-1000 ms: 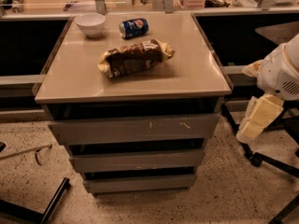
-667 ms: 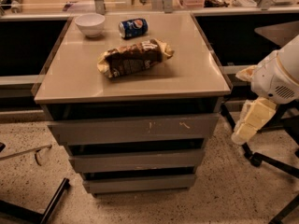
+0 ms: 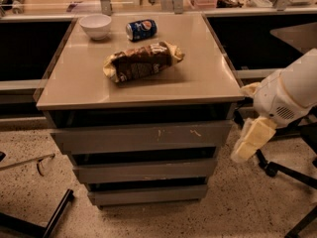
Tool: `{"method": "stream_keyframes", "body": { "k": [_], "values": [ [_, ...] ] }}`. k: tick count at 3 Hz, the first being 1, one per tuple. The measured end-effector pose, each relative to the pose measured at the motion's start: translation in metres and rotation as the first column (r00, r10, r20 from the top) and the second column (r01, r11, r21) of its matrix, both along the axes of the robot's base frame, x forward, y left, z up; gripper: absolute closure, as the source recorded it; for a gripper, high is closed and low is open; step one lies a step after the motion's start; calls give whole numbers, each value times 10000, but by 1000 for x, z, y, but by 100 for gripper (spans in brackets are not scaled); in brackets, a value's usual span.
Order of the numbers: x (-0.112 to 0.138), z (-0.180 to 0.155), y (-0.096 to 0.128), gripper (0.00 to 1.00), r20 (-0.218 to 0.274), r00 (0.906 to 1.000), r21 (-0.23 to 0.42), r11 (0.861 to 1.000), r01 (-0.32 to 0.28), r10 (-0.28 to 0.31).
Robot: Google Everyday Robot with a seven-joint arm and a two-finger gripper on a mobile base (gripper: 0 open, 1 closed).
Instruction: Close middle drawer
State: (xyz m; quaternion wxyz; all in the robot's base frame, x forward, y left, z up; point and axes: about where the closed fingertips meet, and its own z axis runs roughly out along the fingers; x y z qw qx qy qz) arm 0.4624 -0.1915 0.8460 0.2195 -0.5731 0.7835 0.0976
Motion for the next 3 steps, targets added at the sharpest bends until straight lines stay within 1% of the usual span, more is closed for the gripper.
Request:
{"method": "stream_keyframes", "body": {
  "k": [1, 2, 3],
  "values": [
    [-16, -58, 42, 0, -207, 9998, 1519, 9884, -4, 36],
    [-15, -102, 74, 0, -42, 9999, 3158, 9487, 163, -158],
    [-15, -102, 74, 0, -44, 9999, 3151, 9489, 161, -155]
  ]
}}
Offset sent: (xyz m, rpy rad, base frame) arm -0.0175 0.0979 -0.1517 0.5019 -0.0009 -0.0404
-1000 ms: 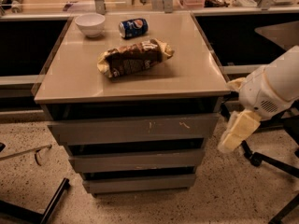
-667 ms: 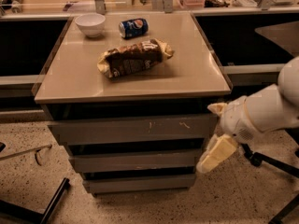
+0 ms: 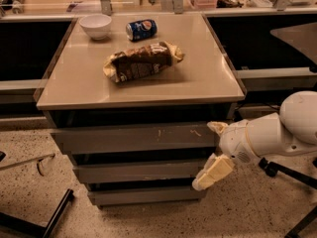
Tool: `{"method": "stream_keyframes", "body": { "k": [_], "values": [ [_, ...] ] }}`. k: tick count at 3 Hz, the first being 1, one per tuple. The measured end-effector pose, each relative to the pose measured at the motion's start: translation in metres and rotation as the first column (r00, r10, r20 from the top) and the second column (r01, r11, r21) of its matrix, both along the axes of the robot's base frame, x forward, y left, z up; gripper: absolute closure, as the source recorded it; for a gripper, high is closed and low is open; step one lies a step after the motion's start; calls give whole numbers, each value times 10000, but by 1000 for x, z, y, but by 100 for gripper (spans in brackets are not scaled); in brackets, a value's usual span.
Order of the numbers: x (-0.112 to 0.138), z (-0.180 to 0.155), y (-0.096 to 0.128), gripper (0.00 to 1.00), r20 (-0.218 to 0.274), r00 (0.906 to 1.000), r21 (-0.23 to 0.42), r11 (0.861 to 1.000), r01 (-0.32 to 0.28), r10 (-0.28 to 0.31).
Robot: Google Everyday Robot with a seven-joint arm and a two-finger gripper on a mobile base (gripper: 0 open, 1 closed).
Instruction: Close middle drawer
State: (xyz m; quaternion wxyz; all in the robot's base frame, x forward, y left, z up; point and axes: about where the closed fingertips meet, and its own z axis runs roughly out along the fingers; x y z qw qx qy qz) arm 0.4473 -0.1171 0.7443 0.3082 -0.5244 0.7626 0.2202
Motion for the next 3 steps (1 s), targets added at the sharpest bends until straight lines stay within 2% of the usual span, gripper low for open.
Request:
{"method": "stream_keyframes", "body": {
  "k": [1, 2, 3],
  "values": [
    [-3, -20, 15, 0, -126, 9998, 107, 9998, -159, 160],
    [-15, -92, 73, 0, 120, 9998, 422, 9990, -132, 127],
    [-15, -92, 73, 0, 120, 9998, 422, 9990, -132, 127]
  ]
}}
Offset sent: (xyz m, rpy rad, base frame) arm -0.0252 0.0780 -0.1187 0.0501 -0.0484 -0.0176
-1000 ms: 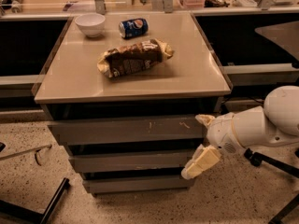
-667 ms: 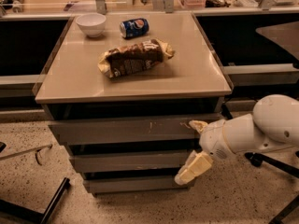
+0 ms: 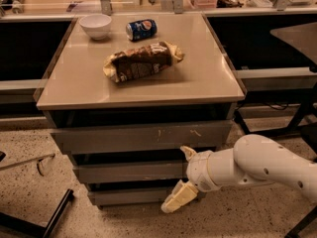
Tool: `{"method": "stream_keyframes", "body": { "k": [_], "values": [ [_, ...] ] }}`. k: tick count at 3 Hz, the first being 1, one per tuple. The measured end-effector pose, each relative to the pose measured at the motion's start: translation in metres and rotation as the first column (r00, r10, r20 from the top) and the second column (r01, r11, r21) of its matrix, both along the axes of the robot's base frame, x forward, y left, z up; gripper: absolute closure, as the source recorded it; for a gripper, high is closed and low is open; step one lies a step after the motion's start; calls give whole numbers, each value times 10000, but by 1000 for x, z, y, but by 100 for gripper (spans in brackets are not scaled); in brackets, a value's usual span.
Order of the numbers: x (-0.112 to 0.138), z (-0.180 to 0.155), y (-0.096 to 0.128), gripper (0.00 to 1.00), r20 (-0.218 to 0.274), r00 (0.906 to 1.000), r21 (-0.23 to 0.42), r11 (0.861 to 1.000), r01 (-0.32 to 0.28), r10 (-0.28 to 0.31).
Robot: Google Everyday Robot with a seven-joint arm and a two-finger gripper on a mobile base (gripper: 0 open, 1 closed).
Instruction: Close middle drawer
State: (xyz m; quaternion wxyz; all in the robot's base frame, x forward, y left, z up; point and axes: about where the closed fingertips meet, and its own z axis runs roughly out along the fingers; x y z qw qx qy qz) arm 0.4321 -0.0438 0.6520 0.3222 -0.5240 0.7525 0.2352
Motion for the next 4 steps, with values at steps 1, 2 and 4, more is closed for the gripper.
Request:
{"method": "stream_keyframes", "body": {
  "k": [1, 2, 4],
  "values": [
    [1, -19, 7, 0, 366, 9993, 17, 9999, 108, -108],
    [-16, -75, 29, 0, 705, 9974, -92, 9999, -115, 122],
    [-2, -119, 41, 0, 925, 9957, -267, 9996, -81, 106]
  ]
}}
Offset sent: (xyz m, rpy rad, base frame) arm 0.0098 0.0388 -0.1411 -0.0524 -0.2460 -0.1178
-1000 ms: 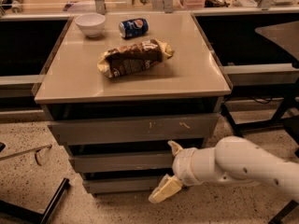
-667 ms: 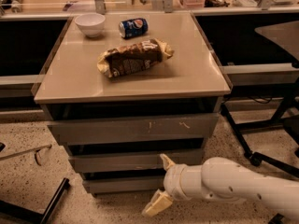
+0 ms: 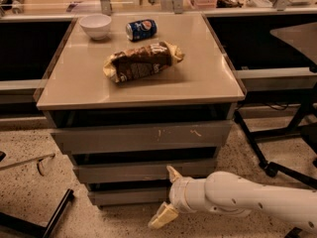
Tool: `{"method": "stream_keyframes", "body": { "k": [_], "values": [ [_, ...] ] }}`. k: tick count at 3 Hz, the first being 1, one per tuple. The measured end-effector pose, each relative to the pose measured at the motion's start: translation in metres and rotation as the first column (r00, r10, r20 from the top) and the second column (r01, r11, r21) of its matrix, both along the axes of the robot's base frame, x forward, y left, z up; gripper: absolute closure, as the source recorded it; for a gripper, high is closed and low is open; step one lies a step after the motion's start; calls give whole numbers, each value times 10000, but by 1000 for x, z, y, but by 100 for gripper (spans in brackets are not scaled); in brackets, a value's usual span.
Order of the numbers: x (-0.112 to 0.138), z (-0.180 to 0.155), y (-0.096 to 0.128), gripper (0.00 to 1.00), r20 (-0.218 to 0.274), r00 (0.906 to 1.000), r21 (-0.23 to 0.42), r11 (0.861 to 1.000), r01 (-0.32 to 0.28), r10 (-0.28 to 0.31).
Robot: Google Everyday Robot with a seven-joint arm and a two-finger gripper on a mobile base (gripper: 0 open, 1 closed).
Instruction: Close middle drawer
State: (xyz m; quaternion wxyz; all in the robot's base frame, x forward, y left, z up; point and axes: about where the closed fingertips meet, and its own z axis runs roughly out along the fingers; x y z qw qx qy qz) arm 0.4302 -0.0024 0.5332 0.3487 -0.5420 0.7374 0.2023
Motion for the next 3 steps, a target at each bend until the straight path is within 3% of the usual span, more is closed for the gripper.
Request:
{"method": "stream_keyframes", "body": {
  "k": [1, 3],
  "values": [
    [8, -7, -3, 0, 131, 9996, 230, 9994, 255, -258],
    [61, -23, -4, 0, 1373, 9881, 175, 9975, 679, -696]
  ]
}}
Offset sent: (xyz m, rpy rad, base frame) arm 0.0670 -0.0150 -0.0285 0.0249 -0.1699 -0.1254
